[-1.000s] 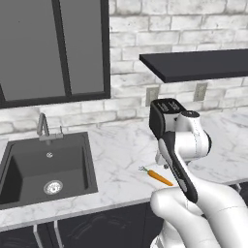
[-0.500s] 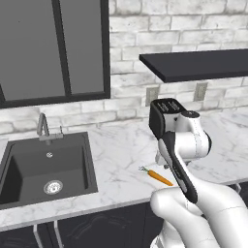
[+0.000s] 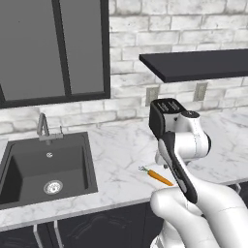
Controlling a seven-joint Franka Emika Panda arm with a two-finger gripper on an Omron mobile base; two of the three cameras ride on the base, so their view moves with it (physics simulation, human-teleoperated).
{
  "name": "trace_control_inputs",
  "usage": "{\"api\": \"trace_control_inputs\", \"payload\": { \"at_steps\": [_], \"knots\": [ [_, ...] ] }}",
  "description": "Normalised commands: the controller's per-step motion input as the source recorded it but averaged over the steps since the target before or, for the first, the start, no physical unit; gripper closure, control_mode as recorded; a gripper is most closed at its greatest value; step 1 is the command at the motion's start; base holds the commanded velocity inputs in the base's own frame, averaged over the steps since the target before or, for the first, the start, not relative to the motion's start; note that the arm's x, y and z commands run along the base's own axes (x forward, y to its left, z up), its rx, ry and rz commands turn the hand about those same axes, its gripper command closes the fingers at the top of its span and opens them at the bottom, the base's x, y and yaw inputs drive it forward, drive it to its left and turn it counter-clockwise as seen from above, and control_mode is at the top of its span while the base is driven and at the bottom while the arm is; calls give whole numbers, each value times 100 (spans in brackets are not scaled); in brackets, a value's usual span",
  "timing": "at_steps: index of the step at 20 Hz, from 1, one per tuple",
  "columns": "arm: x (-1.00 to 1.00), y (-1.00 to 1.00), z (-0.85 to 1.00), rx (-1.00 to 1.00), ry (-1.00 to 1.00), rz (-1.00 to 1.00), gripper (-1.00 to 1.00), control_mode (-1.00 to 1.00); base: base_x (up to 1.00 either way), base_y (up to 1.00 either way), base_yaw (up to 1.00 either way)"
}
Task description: Place the two vegetables and bowl onto the tray for setting up a vegetable dip station.
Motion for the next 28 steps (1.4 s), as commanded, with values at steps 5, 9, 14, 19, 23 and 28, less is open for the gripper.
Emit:
{"api": "trace_control_inputs", "payload": {
  "at_steps": [5, 9, 14, 19, 23, 28],
  "knots": [
    [24, 20, -2, -3, 0, -5, -100, -100, 0, 0, 0],
    [28, 27, -8, -10, 0, 1, -100, -100, 0, 0, 0],
    [29, 11, -21, -9, 4, 8, -100, -100, 0, 0, 0],
    [18, 0, -32, 0, 4, 5, -100, -100, 0, 0, 0],
    [13, -1, -33, 0, 0, 1, -100, -100, 0, 0, 0],
    [15, 0, -28, 0, 0, 2, -100, -100, 0, 0, 0]
  ]
}}
